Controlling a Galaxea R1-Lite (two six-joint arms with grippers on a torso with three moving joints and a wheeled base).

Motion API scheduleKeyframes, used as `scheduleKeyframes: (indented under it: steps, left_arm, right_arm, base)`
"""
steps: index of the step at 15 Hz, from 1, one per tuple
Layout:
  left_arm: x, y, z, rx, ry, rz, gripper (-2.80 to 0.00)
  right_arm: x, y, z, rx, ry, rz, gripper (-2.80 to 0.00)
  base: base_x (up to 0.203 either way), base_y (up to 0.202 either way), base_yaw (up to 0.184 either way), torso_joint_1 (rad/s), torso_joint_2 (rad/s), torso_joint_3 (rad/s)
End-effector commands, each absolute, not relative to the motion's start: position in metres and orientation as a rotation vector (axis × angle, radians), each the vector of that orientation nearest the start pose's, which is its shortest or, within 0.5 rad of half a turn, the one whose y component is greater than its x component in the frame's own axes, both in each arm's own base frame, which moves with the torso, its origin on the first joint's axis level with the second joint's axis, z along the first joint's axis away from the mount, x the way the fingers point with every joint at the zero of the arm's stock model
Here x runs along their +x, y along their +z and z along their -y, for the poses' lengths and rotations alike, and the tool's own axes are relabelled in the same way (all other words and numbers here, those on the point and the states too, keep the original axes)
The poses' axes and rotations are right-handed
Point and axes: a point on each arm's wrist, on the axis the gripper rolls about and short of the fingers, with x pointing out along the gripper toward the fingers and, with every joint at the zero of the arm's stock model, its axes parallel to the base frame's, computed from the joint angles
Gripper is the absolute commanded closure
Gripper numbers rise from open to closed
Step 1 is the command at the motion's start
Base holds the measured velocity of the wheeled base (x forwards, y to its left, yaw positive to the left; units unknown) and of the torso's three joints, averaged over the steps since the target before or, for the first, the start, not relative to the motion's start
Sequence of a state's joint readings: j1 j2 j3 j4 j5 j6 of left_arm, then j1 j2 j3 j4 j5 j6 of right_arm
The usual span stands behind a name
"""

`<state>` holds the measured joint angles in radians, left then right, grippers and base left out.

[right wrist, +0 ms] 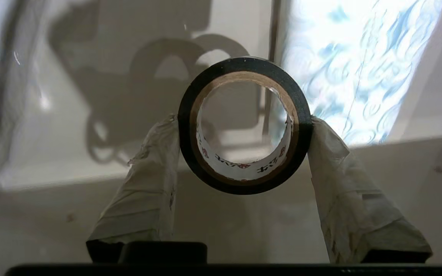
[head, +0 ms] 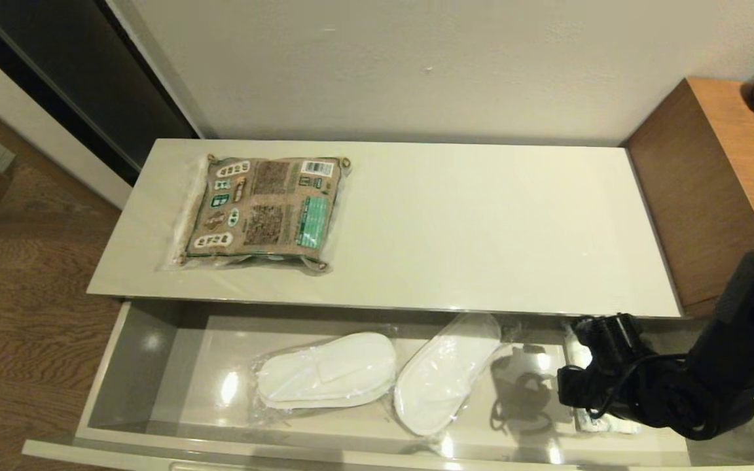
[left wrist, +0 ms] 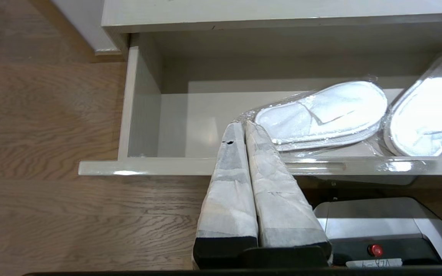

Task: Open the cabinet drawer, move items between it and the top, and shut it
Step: Put the adhesive tape in the drawer

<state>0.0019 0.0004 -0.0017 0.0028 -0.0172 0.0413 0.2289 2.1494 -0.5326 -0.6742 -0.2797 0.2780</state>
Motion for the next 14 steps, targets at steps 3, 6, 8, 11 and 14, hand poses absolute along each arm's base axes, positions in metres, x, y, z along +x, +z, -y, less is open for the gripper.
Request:
scheduleKeyframes:
  steps: [3, 6, 8, 11, 14]
  left_arm:
    - [-0.023, 0.076, 0.000, 0.041, -0.016, -0.003, 0.00]
    - [-0.023, 0.076, 0.000, 0.041, -0.015, -0.003, 0.00]
    - [-0.023, 0.076, 0.000, 0.041, -0.015, -0.003, 0.00]
    - [-0.023, 0.076, 0.000, 0.041, -0.015, -0.003, 0.00]
    - [-0.023, 0.076, 0.000, 0.041, -0.016, -0.003, 0.00]
  right_arm:
    - [0.280, -0.007, -0.059, 0.010, -0.171, -0.866, 0.00]
    - [0.276, -0.014, -0.058, -0.008, -0.167, -0.882, 0.00]
    - [0.274, -0.017, -0.058, -0.010, -0.170, -0.895, -2.80]
    - [0.275, -0.013, -0.057, -0.002, -0.169, -0.873, -2.80]
    - [0.273, 0.000, -0.058, 0.010, -0.157, -0.843, -2.80]
  base:
    - [0.000, 0.000, 0.000, 0.000, 0.00, 0.000]
    - [0.000, 0.000, 0.000, 0.000, 0.00, 0.000]
    - [0.000, 0.000, 0.000, 0.000, 0.00, 0.000]
    - [0.000, 0.000, 0.000, 0.000, 0.00, 0.000]
    - [0.000, 0.000, 0.000, 0.000, 0.00, 0.000]
